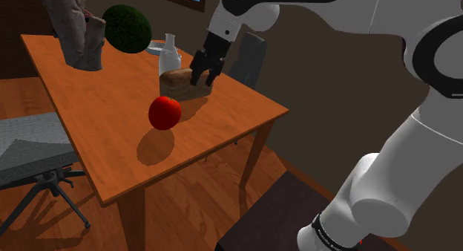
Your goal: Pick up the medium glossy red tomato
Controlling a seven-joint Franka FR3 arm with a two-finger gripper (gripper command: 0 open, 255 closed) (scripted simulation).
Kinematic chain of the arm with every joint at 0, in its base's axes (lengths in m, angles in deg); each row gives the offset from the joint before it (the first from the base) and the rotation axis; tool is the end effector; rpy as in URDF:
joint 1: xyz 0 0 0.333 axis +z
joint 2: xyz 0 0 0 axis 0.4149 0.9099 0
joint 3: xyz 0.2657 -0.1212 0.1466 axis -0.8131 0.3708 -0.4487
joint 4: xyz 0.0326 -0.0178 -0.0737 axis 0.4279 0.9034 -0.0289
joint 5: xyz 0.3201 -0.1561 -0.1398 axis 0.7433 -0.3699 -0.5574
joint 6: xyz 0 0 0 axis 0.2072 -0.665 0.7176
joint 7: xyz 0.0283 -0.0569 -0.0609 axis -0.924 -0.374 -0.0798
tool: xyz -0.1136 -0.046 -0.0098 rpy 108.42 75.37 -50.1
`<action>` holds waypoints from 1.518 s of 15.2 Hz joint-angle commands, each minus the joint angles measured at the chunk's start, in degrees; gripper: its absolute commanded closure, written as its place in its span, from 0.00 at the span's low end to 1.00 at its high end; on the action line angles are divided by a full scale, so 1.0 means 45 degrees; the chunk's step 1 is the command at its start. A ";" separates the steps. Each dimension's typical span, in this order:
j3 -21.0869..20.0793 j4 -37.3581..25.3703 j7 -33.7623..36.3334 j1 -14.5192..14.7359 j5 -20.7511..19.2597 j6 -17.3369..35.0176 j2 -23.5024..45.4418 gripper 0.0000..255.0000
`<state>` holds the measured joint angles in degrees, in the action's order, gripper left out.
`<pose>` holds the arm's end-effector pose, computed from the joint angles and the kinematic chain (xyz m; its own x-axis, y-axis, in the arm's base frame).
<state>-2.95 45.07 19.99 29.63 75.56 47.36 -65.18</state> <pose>0.5442 0.0874 0.5399 0.9700 0.2190 0.1053 0.2402 -0.9296 -0.2797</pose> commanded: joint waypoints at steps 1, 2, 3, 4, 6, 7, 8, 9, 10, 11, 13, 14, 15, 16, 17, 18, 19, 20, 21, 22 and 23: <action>-0.0014 -0.0909 -0.0293 0.0033 0.0315 0.0024 0.1037 0.00; -0.0044 -0.1427 -0.0390 0.0052 0.0456 -0.0016 0.1558 0.00; -0.0080 -0.1969 -0.0478 0.0067 0.0592 -0.0073 0.2086 0.00; -0.0125 -0.2538 -0.0555 0.0076 0.0721 -0.0147 0.2621 0.00; -0.0230 -0.3764 -0.0673 0.0091 0.0954 -0.0349 0.3720 0.00; -0.0256 -0.4038 -0.0690 0.0092 0.0998 -0.0401 0.3957 0.00; -0.0263 -0.3883 -0.0747 0.0094 0.1013 -0.0247 0.3965 0.00; -0.0266 -0.3733 -0.0803 0.0098 0.1030 -0.0094 0.3976 0.00; -0.0269 -0.3586 -0.0860 0.0103 0.1047 0.0057 0.3990 0.00; -0.0273 -0.3443 -0.0917 0.0107 0.1064 0.0208 0.4007 0.00; -0.0280 -0.3169 -0.1030 0.0116 0.1102 0.0506 0.4049 0.00; -0.0286 -0.2963 -0.1119 0.0123 0.1133 0.0738 0.4089 0.00; -0.0286 -0.2963 -0.1119 0.0123 0.1133 0.0738 0.4089 0.00; -0.0286 -0.2962 -0.1119 0.0123 0.1133 0.0738 0.4089 0.00; -0.0283 -0.2976 -0.1123 0.0118 0.1132 0.0729 0.4096 1.00; -0.0283 -0.2967 -0.1127 0.0117 0.1133 0.0736 0.4095 1.00; -0.0283 -0.2967 -0.1127 0.0116 0.1133 0.0733 0.4092 1.00; -0.0283 -0.2964 -0.1128 0.0116 0.1133 0.0734 0.4090 1.00; -0.0283 -0.2965 -0.1128 0.0116 0.1133 0.0734 0.4091 1.00; -0.0283 -0.2965 -0.1128 0.0117 0.1133 0.0735 0.4092 1.00; -0.0283 -0.2964 -0.1128 0.0116 0.1133 0.0735 0.4091 1.00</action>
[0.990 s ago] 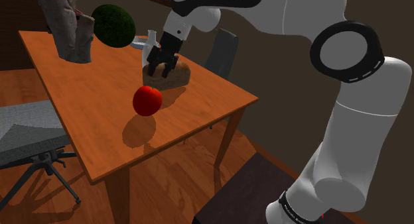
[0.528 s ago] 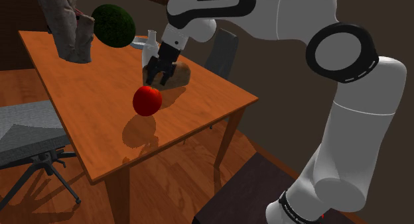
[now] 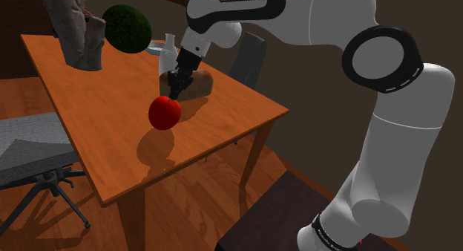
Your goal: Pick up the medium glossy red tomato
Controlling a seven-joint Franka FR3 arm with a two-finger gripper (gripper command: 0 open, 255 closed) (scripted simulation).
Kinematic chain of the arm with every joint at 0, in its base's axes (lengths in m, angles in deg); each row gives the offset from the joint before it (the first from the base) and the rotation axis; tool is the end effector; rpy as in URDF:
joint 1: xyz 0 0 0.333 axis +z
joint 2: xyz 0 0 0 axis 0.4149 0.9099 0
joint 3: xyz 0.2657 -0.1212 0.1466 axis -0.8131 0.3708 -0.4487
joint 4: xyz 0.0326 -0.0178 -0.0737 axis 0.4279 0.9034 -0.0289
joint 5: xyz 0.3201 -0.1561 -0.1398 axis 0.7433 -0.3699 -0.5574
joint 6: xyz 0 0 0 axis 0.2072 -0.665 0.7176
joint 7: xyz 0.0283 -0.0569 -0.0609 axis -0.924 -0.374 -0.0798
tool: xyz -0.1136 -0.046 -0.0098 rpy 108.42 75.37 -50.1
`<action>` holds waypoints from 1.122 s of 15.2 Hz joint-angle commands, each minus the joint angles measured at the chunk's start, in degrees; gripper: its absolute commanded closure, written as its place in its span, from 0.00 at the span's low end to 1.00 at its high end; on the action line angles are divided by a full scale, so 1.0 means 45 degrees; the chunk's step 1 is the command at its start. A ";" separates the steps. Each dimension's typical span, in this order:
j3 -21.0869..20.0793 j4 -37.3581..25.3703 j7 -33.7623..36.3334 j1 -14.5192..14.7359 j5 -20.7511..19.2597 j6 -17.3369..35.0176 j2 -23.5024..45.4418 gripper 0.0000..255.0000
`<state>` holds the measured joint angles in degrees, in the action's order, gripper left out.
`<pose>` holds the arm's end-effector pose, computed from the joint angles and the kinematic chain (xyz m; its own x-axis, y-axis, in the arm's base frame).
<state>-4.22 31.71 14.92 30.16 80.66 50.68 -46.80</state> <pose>0.6355 0.1199 0.4667 0.9545 0.2760 0.1127 0.2981 -0.8835 -0.3613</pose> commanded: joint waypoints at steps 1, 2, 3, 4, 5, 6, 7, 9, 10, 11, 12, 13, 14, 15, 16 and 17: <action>-0.0001 0.0007 0.0000 0.0002 -0.0001 0.0000 0.0006 1.00; 0.0000 0.0009 -0.0002 0.0000 -0.0001 -0.0001 0.0004 1.00; -0.0004 0.0007 0.0008 0.0007 -0.0001 0.0001 0.0005 1.00; 0.0000 -0.0121 0.0065 0.0003 -0.0021 -0.0146 -0.0023 1.00; 0.0004 -0.0252 0.0121 -0.0002 -0.0041 -0.0293 -0.0048 1.00; 0.0007 -0.0393 0.0178 -0.0006 -0.0059 -0.0443 -0.0067 1.00; 0.0011 -0.0533 0.0234 -0.0011 -0.0077 -0.0593 -0.0085 1.00; 0.0017 -0.0826 0.0348 -0.0020 -0.0112 -0.0896 -0.0114 1.00; 0.0020 -0.0979 0.0405 -0.0025 -0.0128 -0.1049 -0.0124 1.00; 0.0022 -0.1135 0.0462 -0.0030 -0.0144 -0.1203 -0.0130 1.00; 0.0025 -0.1296 0.0519 -0.0035 -0.0159 -0.1358 -0.0134 1.00; 0.0027 -0.1461 0.0576 -0.0041 -0.0174 -0.1515 -0.0135 1.00; 0.0029 -0.1631 0.0634 -0.0046 -0.0188 -0.1673 -0.0133 1.00; 0.0031 -0.1805 0.0692 -0.0051 -0.0202 -0.1832 -0.0127 1.00; 0.0033 -0.1984 0.0750 -0.0057 -0.0215 -0.1992 -0.0118 1.00; 0.0034 -0.2168 0.0808 -0.0063 -0.0227 -0.2154 -0.0106 1.00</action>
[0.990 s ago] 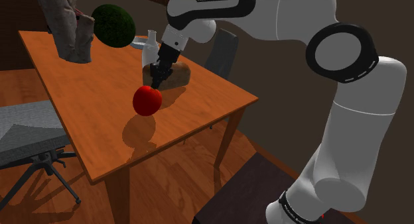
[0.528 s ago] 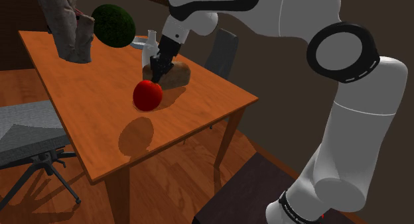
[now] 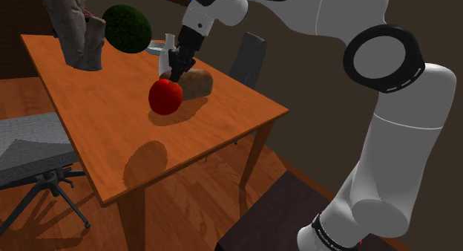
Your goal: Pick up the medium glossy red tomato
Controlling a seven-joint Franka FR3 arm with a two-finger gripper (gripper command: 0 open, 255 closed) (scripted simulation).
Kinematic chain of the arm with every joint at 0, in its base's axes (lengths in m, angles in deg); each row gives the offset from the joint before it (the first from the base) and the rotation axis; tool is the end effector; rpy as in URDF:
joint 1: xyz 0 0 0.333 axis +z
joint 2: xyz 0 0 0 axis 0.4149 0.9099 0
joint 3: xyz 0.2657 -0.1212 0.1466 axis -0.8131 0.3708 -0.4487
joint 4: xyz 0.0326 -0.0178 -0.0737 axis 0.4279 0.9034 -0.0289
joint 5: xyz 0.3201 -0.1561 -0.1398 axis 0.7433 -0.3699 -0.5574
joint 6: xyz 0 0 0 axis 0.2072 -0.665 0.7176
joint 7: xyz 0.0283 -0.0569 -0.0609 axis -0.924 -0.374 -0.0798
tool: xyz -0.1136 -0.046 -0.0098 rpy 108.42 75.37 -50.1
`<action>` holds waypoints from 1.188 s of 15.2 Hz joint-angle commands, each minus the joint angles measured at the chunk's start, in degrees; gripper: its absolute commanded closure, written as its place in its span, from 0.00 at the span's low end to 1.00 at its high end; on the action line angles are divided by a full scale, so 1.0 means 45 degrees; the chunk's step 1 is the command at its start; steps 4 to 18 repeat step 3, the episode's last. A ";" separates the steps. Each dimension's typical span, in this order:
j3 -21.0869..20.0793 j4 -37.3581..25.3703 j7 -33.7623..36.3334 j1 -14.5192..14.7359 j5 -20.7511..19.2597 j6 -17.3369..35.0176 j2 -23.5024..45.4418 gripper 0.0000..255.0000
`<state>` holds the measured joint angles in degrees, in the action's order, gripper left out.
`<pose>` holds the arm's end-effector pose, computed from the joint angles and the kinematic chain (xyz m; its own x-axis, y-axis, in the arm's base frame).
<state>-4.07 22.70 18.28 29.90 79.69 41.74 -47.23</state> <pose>0.6354 0.1203 0.5328 0.9546 0.2762 0.1118 0.2980 -0.8835 -0.3614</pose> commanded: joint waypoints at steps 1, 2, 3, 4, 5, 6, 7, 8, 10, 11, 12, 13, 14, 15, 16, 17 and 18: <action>0.0003 -0.0355 0.0119 -0.0011 -0.0023 -0.0332 0.0004 1.00; 0.0003 -0.0381 0.0128 -0.0012 -0.0025 -0.0356 0.0004 1.00; 0.0003 -0.0384 0.0128 -0.0012 -0.0025 -0.0357 0.0006 1.00; 0.0003 -0.0384 0.0128 -0.0012 -0.0025 -0.0357 0.0006 1.00; 0.0003 -0.0384 0.0128 -0.0012 -0.0025 -0.0357 0.0006 1.00; 0.0003 -0.0384 0.0128 -0.0012 -0.0025 -0.0357 0.0006 1.00; 0.0003 -0.0384 0.0128 -0.0012 -0.0025 -0.0357 0.0006 1.00; 0.0003 -0.0384 0.0128 -0.0012 -0.0025 -0.0357 0.0006 1.00; 0.0003 -0.0384 0.0128 -0.0012 -0.0025 -0.0357 0.0006 1.00; 0.0003 -0.0384 0.0128 -0.0012 -0.0025 -0.0357 0.0006 1.00; 0.0003 -0.0384 0.0128 -0.0012 -0.0025 -0.0357 0.0006 1.00; 0.0003 -0.0384 0.0128 -0.0012 -0.0025 -0.0357 0.0006 1.00; 0.0003 -0.0384 0.0128 -0.0012 -0.0025 -0.0357 0.0006 1.00; 0.0003 -0.0384 0.0128 -0.0012 -0.0025 -0.0357 0.0006 1.00; 0.0003 -0.0384 0.0128 -0.0012 -0.0025 -0.0357 0.0006 1.00; 0.0003 -0.0384 0.0128 -0.0012 -0.0025 -0.0357 0.0006 1.00; 0.0003 -0.0384 0.0128 -0.0012 -0.0025 -0.0357 0.0006 1.00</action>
